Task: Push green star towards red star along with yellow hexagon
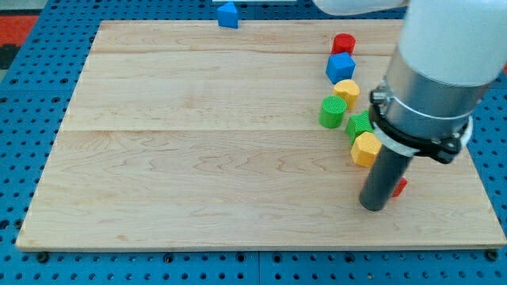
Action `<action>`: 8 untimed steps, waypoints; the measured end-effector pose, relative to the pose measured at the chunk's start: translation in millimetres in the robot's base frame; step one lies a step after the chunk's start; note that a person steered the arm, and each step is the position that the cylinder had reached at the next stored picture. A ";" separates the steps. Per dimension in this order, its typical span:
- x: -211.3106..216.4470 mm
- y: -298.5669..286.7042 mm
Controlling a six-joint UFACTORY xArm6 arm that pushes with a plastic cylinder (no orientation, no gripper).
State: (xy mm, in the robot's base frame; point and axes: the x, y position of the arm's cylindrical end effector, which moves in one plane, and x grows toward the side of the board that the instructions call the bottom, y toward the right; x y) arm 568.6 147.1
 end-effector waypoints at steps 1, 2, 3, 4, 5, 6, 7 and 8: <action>37.9 37.5; 17.0 123.5; -45.8 127.3; -107.9 95.5; -149.4 55.5; -167.3 28.1; -163.5 19.4; -146.1 17.8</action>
State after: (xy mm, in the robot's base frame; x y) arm 422.4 164.8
